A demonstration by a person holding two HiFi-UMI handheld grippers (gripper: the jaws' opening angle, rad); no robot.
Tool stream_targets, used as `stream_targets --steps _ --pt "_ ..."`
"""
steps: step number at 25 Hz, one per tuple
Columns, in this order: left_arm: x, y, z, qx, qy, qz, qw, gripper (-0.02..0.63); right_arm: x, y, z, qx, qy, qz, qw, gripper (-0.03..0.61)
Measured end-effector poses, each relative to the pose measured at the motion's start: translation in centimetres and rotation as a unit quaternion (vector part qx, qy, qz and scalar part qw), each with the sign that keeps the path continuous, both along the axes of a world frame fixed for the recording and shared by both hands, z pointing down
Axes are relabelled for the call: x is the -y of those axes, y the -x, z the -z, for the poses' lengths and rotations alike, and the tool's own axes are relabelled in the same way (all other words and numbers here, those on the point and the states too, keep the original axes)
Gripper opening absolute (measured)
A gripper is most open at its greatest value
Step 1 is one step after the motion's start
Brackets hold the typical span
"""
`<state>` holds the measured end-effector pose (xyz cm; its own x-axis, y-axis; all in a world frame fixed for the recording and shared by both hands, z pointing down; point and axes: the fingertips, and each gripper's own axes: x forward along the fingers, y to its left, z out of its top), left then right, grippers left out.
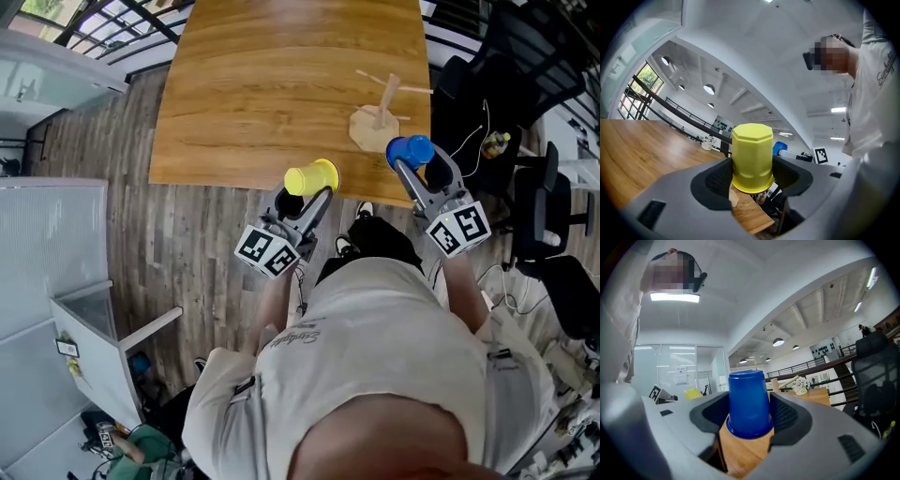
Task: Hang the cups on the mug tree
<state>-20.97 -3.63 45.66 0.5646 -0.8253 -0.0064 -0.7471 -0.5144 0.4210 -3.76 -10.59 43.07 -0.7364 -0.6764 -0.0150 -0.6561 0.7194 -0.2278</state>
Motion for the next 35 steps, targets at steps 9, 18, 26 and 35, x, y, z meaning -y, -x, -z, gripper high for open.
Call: stream_targets --steps 9,18,26,35 --pt "8.0 -0.7 1.8 0.03 0.012 -0.041 0.9987 0.27 5.9 -1.4 4.7 0.063 -0.052 -0.021 0.996 0.253" --pt "13.9 -2.0 2.6 0.037 0.005 -0.045 0.9983 0.27 9.7 -6.1 4.4 0.149 -0.025 -0.05 0.987 0.253" --pt "13.9 -4.0 1.1 0.033 0.02 -0.057 0.9976 0.27 11.2 -6.3 2.0 0.165 0.01 -0.039 0.985 0.253" --pt "13.9 -3.1 0.7 0.032 0.022 -0.055 0.9978 0.27 12.6 -4.8 0.5 0.174 0.034 -0.026 0.984 0.253"
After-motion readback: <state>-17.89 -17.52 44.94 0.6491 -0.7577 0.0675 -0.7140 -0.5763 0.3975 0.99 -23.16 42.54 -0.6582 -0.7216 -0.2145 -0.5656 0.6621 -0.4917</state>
